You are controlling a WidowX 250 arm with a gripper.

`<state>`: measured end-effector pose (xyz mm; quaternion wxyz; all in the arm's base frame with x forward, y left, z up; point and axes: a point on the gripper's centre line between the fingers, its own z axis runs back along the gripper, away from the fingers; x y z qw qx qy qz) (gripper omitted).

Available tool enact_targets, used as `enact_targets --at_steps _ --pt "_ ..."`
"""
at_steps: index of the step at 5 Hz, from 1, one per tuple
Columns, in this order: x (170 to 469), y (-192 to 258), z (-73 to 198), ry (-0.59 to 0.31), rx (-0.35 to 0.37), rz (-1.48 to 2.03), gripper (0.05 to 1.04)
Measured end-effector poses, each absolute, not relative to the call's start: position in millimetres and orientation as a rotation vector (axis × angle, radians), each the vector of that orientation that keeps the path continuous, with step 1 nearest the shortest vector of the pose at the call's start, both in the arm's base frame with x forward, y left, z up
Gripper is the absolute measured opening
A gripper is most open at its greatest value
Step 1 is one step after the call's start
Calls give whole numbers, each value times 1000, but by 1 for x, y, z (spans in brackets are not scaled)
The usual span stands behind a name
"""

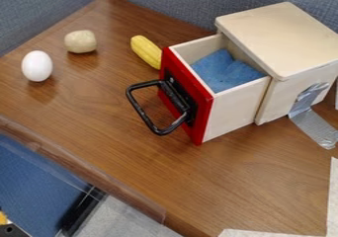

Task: Déplacer l œuf dans le tiroir

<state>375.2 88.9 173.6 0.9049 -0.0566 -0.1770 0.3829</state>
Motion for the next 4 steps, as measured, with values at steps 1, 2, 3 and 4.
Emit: enact_targets --at_steps 1,2,3,4 --pt "375 89 161 -327 -115 788 1000" --pt "351 136 157 -309 -161 815 1000" --pt "316 193 167 -307 -193 842 1000" --pt "295 240 177 -319 -211 849 1000"
